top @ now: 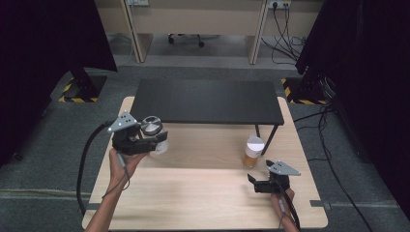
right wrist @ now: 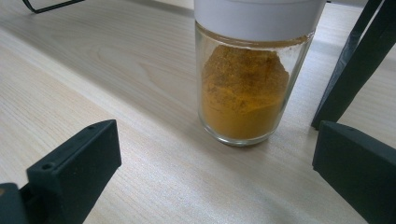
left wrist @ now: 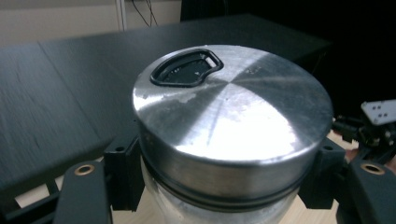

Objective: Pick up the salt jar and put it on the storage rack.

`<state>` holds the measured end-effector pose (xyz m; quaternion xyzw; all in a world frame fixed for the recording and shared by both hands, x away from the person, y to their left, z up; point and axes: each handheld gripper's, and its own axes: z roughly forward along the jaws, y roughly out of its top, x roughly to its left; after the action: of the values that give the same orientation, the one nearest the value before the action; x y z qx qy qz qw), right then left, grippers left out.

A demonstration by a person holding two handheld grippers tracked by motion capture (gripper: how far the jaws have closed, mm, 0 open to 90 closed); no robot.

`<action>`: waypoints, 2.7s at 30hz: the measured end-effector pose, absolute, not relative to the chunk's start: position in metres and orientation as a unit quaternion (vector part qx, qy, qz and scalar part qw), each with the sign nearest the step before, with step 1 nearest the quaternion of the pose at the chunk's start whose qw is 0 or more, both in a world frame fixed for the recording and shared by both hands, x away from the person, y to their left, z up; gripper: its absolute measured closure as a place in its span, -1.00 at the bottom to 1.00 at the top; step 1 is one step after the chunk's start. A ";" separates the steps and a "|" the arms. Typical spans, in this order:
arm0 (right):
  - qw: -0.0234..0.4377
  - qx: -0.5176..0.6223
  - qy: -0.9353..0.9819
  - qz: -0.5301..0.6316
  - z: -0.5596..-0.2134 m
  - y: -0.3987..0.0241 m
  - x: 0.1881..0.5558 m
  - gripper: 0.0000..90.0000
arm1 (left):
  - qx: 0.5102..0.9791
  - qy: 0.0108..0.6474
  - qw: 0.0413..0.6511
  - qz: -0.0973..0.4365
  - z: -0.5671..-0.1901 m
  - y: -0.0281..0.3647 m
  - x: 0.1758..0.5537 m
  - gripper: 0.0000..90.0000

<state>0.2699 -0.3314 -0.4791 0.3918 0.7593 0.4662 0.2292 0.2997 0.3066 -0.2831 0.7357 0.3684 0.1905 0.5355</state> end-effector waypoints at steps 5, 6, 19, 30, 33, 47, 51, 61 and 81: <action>0.229 0.392 0.759 0.466 -0.479 -0.331 0.270 -0.98 | 0.737 0.375 0.523 0.205 -0.258 0.300 0.311 -0.31; 0.229 0.391 0.760 0.466 -0.479 -0.331 0.270 -0.98 | 0.737 0.377 0.520 0.208 -0.254 0.297 0.314 -0.31; 0.228 0.387 0.762 0.467 -0.479 -0.332 0.271 -0.98 | 0.734 0.404 0.486 0.250 -0.218 0.249 0.357 -0.31; 0.226 0.380 0.764 0.470 -0.479 -0.333 0.272 -0.98 | 0.718 0.437 0.464 0.278 -0.226 0.236 0.378 -0.31; 0.225 0.381 0.763 0.471 -0.479 -0.333 0.272 -0.98 | 0.718 0.440 0.461 0.280 -0.231 0.236 0.380 -0.31; 0.226 0.380 0.764 0.470 -0.480 -0.333 0.271 -0.98 | 0.722 0.440 0.451 0.285 -0.239 0.228 0.386 -0.31; 0.226 0.380 0.764 0.471 -0.480 -0.333 0.272 -0.98 | 0.723 0.442 0.444 0.290 -0.241 0.223 0.387 -0.31; 0.225 0.380 0.764 0.471 -0.480 -0.333 0.272 -0.98 | 0.729 0.438 0.438 0.292 -0.243 0.223 0.388 -0.31; 0.222 0.379 0.764 0.472 -0.480 -0.334 0.273 -0.97 | 0.726 0.431 0.461 0.274 -0.228 0.246 0.378 -0.97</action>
<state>0.2729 -0.3343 -0.4796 0.3792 0.7643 0.4719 0.2221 0.3783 0.2456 -0.2283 0.7256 0.4313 0.2738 0.4611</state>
